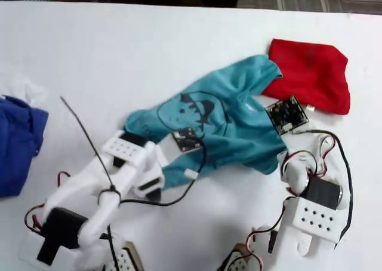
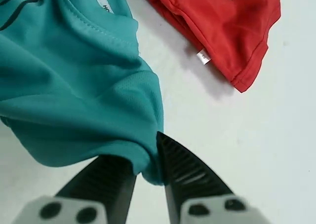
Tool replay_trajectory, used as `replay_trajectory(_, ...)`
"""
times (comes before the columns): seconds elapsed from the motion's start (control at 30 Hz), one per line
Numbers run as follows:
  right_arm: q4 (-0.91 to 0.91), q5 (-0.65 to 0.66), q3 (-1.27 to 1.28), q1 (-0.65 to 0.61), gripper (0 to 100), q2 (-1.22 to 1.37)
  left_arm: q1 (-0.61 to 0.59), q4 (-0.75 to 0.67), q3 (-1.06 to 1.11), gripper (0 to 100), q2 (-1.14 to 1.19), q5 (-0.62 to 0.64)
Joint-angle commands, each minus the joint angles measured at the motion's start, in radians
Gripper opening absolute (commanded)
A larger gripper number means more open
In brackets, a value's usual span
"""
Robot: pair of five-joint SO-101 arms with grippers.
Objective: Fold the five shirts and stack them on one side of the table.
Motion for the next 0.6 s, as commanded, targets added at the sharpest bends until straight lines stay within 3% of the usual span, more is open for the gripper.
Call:
replay_trajectory(0.0, 0.004, 0.002, -0.011, -0.005, 1.9, -0.018, -0.025, -0.023, -0.002, 19, -0.014, -0.002)
replay_trajectory(0.07, 0.004, 0.002, -0.008, -0.005, 1.9, -0.018, -0.025, -0.021, -0.007, 2, -0.021, 0.006)
replay_trajectory(0.13, 0.004, 0.0, -0.006, -0.005, 1.9, -0.018, -0.023, -0.015, -0.008, 5, -0.026, 0.048)
replay_trajectory(0.2, 0.002, -0.017, -0.005, -0.005, 1.9, -0.018, -0.023, -0.006, -0.015, 2, -0.026, 0.072)
replay_trajectory(0.37, -0.004, -0.262, -0.005, -0.041, 1.9, -0.018, -0.025, 0.133, -0.12, 3, -0.026, 0.107)
replay_trajectory(0.57, -0.004, -0.468, -0.012, -0.203, 1.9, -0.018, -0.083, 0.316, -0.334, 3, -0.026, 0.454)
